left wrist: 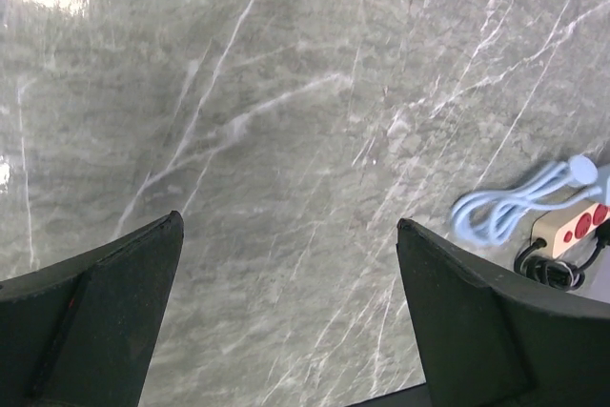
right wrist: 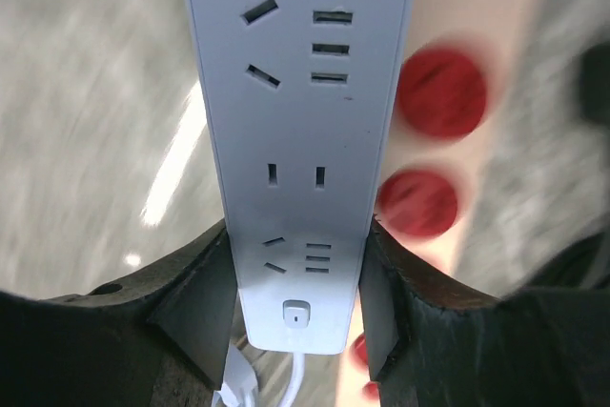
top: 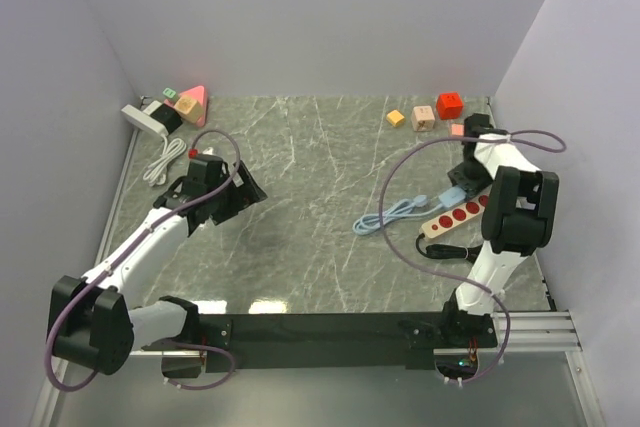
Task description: Pull the plug off the socket
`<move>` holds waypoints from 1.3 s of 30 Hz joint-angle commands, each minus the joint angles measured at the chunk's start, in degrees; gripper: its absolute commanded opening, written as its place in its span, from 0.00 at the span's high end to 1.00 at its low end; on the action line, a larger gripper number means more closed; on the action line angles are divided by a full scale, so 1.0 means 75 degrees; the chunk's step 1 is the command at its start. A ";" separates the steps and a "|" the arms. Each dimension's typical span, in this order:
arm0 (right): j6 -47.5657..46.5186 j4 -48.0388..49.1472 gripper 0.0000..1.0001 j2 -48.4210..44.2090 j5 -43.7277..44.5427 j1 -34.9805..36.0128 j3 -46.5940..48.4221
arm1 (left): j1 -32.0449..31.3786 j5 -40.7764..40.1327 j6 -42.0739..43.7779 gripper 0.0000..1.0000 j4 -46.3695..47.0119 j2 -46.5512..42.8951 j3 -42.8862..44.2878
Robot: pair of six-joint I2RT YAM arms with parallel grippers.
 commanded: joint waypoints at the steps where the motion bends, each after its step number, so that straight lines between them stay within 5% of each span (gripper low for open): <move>1: -0.0453 -0.0286 1.00 0.0422 0.0441 -0.0643 0.0662 | 0.0167 0.0087 0.0265 0.01 0.0208 0.0182 0.0518; 8: -0.0642 -0.0204 1.00 0.1186 0.0113 -0.1839 0.1460 | 0.0893 -0.0007 0.0639 0.01 0.0032 0.0581 0.1057; 10: -0.0863 -0.0006 0.82 0.1233 -0.0549 -0.2062 0.1590 | 0.1290 0.0074 0.0826 0.01 -0.0062 0.0827 0.1325; 13: -0.1403 0.0043 0.38 0.1257 -0.1537 -0.1970 0.1800 | 0.1748 0.0028 0.1037 0.01 -0.0144 0.1131 0.1700; 16: -0.1591 -0.0004 0.17 0.0941 -0.2020 -0.1561 0.1743 | 0.2275 0.0156 0.1132 0.01 -0.0155 0.1518 0.2145; 26: -0.1251 -0.0426 0.06 -0.1179 -0.1457 -0.0634 0.0911 | 0.3495 -0.0546 0.1250 0.01 -0.0624 0.3638 0.4771; 39: -0.1720 0.1587 0.05 -0.2342 -0.4317 0.1803 -0.0894 | 0.4445 -0.2456 0.1283 0.01 -0.1386 0.6636 0.7593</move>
